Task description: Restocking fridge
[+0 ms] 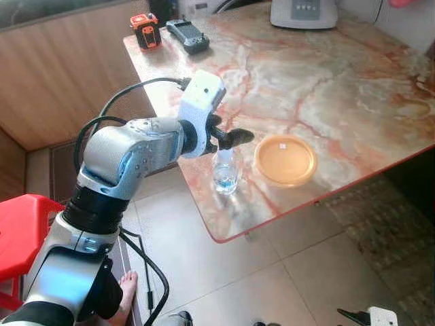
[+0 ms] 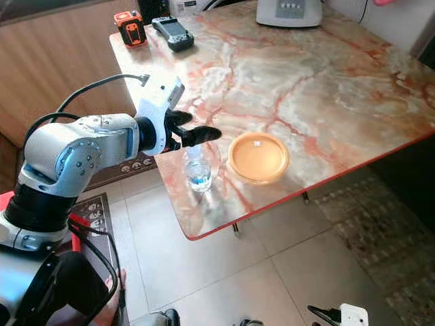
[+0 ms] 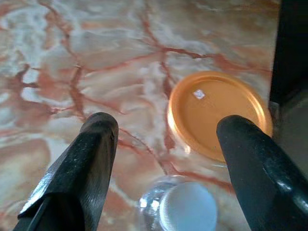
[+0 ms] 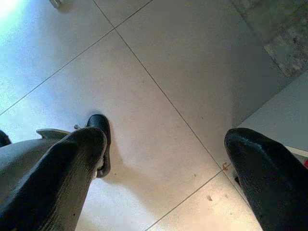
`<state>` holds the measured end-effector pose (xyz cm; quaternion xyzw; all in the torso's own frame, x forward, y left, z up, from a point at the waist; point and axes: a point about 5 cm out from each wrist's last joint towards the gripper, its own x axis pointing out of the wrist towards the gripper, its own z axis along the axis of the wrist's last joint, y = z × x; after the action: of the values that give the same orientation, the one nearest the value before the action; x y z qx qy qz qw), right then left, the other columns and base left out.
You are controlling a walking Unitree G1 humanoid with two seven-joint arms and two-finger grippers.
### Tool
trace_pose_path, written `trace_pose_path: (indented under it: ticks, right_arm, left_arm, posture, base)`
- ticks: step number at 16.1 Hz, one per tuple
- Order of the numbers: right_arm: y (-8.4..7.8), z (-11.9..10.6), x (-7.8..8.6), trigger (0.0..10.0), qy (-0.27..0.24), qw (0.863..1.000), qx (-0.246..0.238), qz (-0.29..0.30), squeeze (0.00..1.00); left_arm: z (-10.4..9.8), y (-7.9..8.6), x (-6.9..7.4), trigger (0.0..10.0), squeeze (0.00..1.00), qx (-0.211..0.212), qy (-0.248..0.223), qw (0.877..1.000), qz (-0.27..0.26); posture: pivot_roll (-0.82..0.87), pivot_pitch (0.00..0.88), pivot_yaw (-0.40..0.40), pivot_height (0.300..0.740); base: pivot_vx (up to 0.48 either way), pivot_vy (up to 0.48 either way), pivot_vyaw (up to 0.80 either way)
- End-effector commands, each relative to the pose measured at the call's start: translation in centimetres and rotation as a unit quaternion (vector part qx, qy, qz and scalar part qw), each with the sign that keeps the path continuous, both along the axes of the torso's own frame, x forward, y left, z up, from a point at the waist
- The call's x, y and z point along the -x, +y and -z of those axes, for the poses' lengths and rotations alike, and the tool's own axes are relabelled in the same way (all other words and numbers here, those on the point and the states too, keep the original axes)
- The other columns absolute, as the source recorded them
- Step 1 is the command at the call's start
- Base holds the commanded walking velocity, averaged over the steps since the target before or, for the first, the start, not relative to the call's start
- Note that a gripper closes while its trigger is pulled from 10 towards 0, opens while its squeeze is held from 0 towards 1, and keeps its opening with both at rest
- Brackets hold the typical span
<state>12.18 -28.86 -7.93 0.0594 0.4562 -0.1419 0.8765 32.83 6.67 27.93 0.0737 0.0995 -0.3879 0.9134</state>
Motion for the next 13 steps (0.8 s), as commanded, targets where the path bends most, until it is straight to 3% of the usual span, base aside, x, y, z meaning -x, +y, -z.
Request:
trace_pose_path:
  ticks: [1, 7, 13]
  right_arm:
    - [0.1, 0.3, 0.9, 10.0, 0.009, 1.0, -0.004, 0.01, 0.0]
    - [0.3, 0.4, 0.9, 10.0, 0.008, 1.0, -0.006, 0.012, 0.0]
    - [0.3, 0.4, 0.8, 10.0, 0.008, 1.0, -0.006, 0.013, 0.0]
  left_arm:
    - [0.0, 0.1, 0.1, 10.0, 0.0, -0.017, 0.005, 1.0, 0.012]
    - [0.1, -0.1, 1.5, 10.0, 0.0, -0.101, -0.035, 0.992, 0.07]
    - [0.1, -0.5, 1.7, 10.0, 0.0, -0.107, -0.04, 0.99, 0.083]
  posture:
    - [0.11, 0.211, 0.036, 0.74]
    - [0.12, 0.218, 0.046, 0.74]
    - [0.12, 0.219, 0.045, 0.74]
  base:
    - [0.0, 0.0, 0.0]
    - [0.0, 0.0, 0.0]
    - [0.0, 0.0, 0.0]
